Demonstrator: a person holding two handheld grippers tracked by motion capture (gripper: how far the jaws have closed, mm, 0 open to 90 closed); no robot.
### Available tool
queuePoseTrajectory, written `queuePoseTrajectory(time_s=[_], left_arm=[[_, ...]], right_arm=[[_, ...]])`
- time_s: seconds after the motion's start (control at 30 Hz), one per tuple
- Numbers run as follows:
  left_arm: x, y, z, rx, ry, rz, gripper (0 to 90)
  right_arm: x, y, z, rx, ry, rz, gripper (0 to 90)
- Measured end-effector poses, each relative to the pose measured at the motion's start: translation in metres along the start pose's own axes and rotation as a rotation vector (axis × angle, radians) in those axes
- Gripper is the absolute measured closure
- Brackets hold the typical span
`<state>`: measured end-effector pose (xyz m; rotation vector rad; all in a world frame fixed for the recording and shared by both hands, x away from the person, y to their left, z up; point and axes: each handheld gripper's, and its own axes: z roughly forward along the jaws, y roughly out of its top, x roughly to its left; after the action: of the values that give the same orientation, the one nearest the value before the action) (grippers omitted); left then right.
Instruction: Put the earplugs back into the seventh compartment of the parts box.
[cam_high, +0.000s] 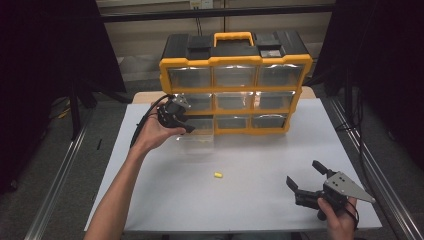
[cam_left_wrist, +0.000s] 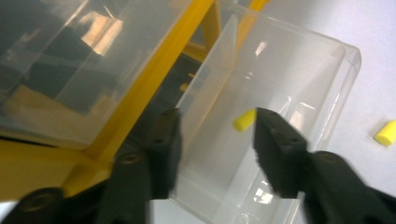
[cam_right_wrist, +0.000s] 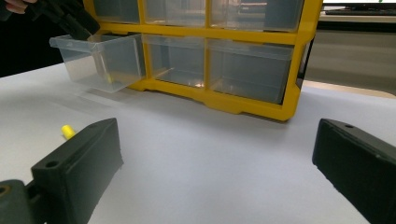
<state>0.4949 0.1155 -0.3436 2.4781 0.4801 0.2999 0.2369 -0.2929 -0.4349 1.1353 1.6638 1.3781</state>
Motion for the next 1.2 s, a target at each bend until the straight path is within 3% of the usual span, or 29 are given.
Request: queuePoseTrajectory(time_s=[0.23,0.4,0.6,0.73,0.9,1.1,1.2], left_arm=[[-0.002,-0.004,-0.006,-0.058,0.048,0.006,18.4],[0.0,-0.012,-0.012,-0.128,0.062,-0.029,8.9],[-0.001,-0.023,-0.021,-0.177,0.067,-0.061,5.9],[-0.005,-0.029,-0.029,-0.23,0.07,-0.053,6.3],[-0.014,-0.036,-0.034,-0.298,0.074,-0.067,4.6],[-0.03,-0.041,-0.033,-0.322,0.088,-0.066,6.0],[-0.037,-0.047,-0.033,-0.358,0.089,-0.079,4.8]], right_arm=[[0.0,0.0,0.0,-0.001,0.002,0.0,1.1],[0.0,0.0,0.0,-0.001,0.001,0.0,1.1],[0.0,0.0,0.0,-0.003,-0.002,0.001,1.1],[0.0,0.0,-0.001,0.0,0.0,0.0,1.1],[0.0,0.0,-0.001,0.0,-0.003,0.003,1.1],[0.0,0.001,-0.002,-0.006,-0.008,0.005,1.1],[0.0,0.001,-0.001,-0.007,-0.009,0.004,1.1]])
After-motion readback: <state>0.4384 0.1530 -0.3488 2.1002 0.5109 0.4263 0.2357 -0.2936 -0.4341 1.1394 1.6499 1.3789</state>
